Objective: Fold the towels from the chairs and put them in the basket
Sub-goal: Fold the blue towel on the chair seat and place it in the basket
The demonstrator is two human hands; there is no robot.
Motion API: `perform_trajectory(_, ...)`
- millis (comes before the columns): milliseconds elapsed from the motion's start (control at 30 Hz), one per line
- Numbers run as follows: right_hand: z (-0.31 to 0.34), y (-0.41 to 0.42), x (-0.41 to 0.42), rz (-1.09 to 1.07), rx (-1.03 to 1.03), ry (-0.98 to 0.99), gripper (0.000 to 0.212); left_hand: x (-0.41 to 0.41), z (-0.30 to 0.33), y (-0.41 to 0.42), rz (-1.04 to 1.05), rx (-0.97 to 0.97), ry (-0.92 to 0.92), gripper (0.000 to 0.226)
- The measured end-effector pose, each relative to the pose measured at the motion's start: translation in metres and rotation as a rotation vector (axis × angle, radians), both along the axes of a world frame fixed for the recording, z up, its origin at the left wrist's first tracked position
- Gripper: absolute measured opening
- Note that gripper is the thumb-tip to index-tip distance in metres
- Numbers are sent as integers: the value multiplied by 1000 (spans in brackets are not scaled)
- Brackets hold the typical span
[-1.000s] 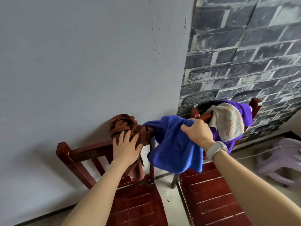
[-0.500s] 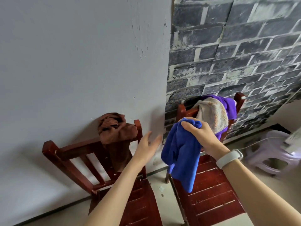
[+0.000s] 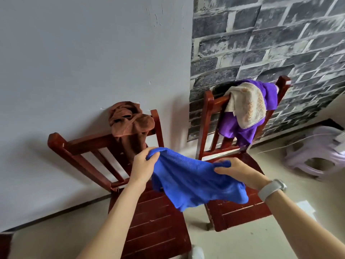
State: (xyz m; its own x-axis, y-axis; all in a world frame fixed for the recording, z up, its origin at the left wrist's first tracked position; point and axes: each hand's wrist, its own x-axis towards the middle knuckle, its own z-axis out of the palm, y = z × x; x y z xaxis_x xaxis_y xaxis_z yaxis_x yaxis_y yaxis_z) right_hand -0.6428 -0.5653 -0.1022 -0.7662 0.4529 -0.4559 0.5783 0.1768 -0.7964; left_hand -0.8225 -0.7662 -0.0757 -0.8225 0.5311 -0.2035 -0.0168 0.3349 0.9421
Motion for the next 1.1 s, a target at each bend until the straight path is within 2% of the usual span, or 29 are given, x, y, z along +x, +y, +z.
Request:
perform_trajectory(67, -14, -5, 5, 23, -147, -150, 10, -4, 0, -12, -124, -175, 165, 23)
perform_trajectory(100, -21, -8, 7, -8, -303, -195, 11, -4, 0, -16, -170, -263, 244, 23)
perform_trajectory(200, -38, -25, 6, -139, -822, -236, 40, 2, -4, -27, -216, -350, 306, 29)
perform_trajectory(267, -50, -39, 1, -210, -920, -246, 58, 7, -6, -34, -198, -402, 300, 30)
perform_trajectory(300, -58, -47, -2, -249, -868, -281, 60, 9, -8, -38, -181, -441, 298, 29)
perform_trajectory(367, -77, -61, -6, -211, -628, -380, 46, 10, -11, -45, -139, -489, 314, 28)
perform_trajectory(467, -92, -75, -10, 179, -223, -581, 17, 13, -16, -56, -89, -386, 369, 25)
perform_trajectory(500, -93, -77, -12, 301, -130, -626, 18, 15, -17, -60, -66, -317, 353, 24)
perform_trajectory(567, -95, -81, -16, 498, -13, -694, 31, 20, -20, -69, -12, -212, 289, 26)
perform_trajectory(667, -104, -87, -18, 616, 5, -662, 27, 28, -28, -86, 66, -144, 187, 38)
perform_trajectory(700, -110, -89, -19, 553, -40, -584, 24, 31, -30, -92, 110, -129, 141, 43)
perform_trajectory(800, -121, -94, -22, 150, -189, -322, 19, 35, -37, -113, 296, -40, -44, 49)
perform_trajectory(900, -122, -91, -24, -10, -253, -185, 15, 34, -38, -132, 476, 169, -326, 35)
perform_trajectory(967, -119, -88, -23, -68, -198, -53, 17, 30, -41, -144, 561, 283, -505, 21)
perform_trajectory(1033, -112, -86, -23, -120, -137, 55, 20, 27, -46, -154, 540, 266, -561, 13)
perform_trajectory(1100, -104, -87, -25, -220, -246, 127, 20, 25, -52, -160, 533, 215, -513, 11)
